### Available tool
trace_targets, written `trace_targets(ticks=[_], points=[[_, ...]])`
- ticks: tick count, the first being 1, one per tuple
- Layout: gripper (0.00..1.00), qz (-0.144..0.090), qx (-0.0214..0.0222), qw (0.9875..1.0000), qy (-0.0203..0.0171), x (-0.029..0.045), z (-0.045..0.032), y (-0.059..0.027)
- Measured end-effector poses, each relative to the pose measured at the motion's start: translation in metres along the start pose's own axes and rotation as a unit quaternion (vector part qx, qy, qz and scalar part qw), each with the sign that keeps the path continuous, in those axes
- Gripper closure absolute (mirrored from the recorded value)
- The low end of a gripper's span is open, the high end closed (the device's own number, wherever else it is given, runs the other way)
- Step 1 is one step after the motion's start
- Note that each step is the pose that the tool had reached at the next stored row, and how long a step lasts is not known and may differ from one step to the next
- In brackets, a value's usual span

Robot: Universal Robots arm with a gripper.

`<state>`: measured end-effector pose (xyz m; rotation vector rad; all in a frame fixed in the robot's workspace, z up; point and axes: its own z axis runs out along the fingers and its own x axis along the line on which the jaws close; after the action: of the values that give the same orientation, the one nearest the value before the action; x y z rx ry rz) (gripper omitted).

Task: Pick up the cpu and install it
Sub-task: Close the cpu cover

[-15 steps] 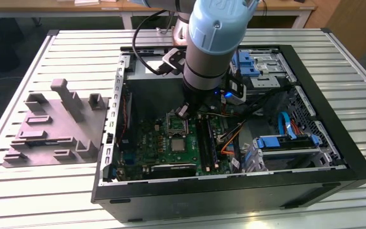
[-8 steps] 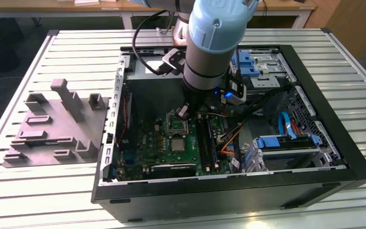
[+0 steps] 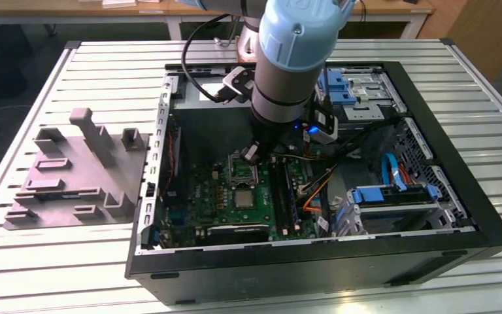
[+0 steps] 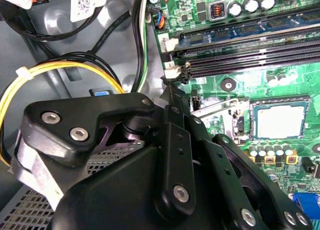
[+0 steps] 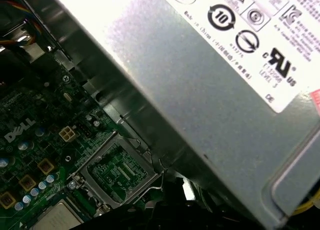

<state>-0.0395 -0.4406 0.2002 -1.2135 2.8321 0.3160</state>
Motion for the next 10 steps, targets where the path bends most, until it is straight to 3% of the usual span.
trace_targets(ticks=[10], points=[[0.89, 0.000, 0.0052, 1.0000, 0.0062, -0.0015, -0.0073, 0.0019]])
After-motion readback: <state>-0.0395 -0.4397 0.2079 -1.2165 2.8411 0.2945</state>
